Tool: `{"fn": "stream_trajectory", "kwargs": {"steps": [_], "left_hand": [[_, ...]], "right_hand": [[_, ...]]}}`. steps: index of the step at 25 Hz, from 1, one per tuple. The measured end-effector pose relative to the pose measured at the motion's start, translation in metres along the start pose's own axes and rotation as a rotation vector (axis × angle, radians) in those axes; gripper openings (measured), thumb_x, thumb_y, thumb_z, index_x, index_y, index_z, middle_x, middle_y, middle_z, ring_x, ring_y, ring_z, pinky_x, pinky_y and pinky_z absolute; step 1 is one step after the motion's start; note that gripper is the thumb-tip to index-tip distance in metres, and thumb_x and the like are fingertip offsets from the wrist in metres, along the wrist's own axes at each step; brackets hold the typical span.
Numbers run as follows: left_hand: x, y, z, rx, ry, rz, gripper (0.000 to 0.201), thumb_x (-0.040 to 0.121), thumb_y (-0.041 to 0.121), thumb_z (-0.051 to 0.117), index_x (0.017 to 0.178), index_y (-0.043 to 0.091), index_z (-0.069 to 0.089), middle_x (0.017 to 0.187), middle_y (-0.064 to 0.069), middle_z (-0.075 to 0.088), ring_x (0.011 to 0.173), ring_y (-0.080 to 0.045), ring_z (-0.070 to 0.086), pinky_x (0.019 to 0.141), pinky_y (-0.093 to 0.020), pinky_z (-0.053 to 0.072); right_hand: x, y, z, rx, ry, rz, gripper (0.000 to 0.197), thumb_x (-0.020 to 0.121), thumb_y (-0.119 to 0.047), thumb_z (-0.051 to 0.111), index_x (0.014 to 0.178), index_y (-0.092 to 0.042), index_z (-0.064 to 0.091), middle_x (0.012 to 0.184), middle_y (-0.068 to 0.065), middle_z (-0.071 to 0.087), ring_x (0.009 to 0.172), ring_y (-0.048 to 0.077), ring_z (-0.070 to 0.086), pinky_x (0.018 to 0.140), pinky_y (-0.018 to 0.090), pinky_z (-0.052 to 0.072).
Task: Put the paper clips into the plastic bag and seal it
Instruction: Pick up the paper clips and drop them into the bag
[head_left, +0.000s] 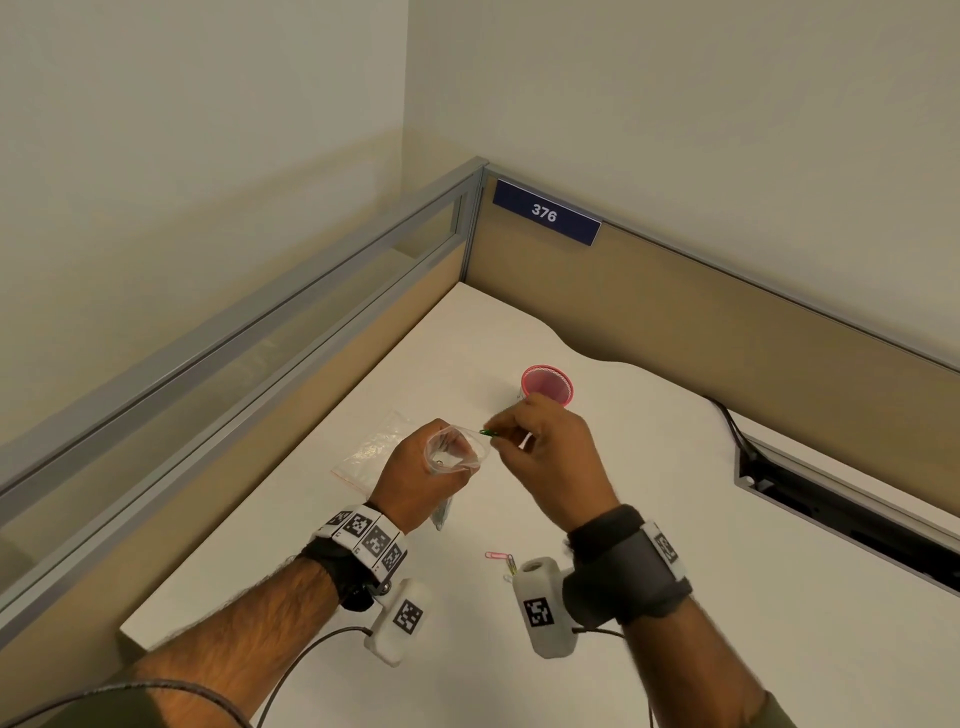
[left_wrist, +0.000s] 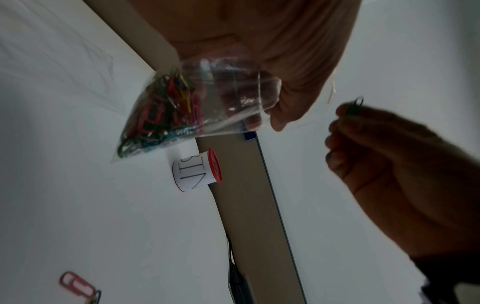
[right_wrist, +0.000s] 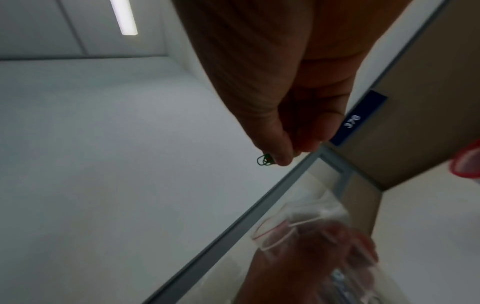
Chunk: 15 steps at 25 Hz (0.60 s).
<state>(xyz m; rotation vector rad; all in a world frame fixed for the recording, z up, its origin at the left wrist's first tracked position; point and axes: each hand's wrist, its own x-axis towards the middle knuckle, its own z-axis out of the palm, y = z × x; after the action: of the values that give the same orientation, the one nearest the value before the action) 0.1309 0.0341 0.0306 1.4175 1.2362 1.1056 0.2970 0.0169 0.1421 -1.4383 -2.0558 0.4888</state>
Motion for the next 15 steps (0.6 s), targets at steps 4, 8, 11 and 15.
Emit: {"fn": "stream_trajectory", "kwargs": {"steps": [4, 8, 11, 15], "left_hand": [[0.001, 0.006, 0.003, -0.011, -0.02, 0.024, 0.018, 0.08, 0.008, 0.073, 0.093, 0.01, 0.062, 0.087, -0.006, 0.069, 0.084, -0.016, 0.067, 0.079, -0.032, 0.053], [0.003, 0.007, 0.0, -0.005, -0.009, 0.043, 0.016, 0.078, 0.008, 0.074, 0.091, 0.012, 0.064, 0.091, -0.003, 0.071, 0.093, -0.016, 0.067, 0.087, -0.028, 0.051], [0.003, 0.006, -0.004, -0.02, -0.007, 0.054, 0.015, 0.078, 0.008, 0.075, 0.089, 0.013, 0.065, 0.089, 0.002, 0.07, 0.094, -0.015, 0.067, 0.089, -0.026, 0.05], [-0.001, 0.009, -0.005, -0.052, 0.001, 0.046, 0.015, 0.076, 0.012, 0.073, 0.087, 0.013, 0.064, 0.086, 0.007, 0.067, 0.089, -0.008, 0.064, 0.086, -0.02, 0.048]], "right_hand": [[0.006, -0.017, 0.017, -0.168, -0.122, -0.043, 0.016, 0.091, -0.019, 0.06, 0.103, -0.017, 0.07, 0.095, 0.0, 0.061, 0.085, 0.014, 0.057, 0.077, 0.029, 0.053], [-0.001, -0.002, 0.006, -0.119, 0.131, -0.027, 0.013, 0.089, -0.012, 0.062, 0.099, -0.015, 0.071, 0.094, -0.003, 0.062, 0.082, 0.009, 0.056, 0.076, 0.019, 0.047], [-0.015, 0.044, 0.012, -0.148, 0.117, 0.203, 0.011, 0.089, -0.016, 0.063, 0.097, -0.015, 0.07, 0.092, -0.003, 0.061, 0.084, 0.012, 0.058, 0.075, 0.015, 0.041], [-0.065, 0.105, 0.068, -0.304, -0.374, 0.499, 0.03, 0.084, -0.034, 0.068, 0.108, -0.017, 0.065, 0.107, 0.003, 0.06, 0.102, 0.022, 0.059, 0.084, 0.027, 0.045]]}}
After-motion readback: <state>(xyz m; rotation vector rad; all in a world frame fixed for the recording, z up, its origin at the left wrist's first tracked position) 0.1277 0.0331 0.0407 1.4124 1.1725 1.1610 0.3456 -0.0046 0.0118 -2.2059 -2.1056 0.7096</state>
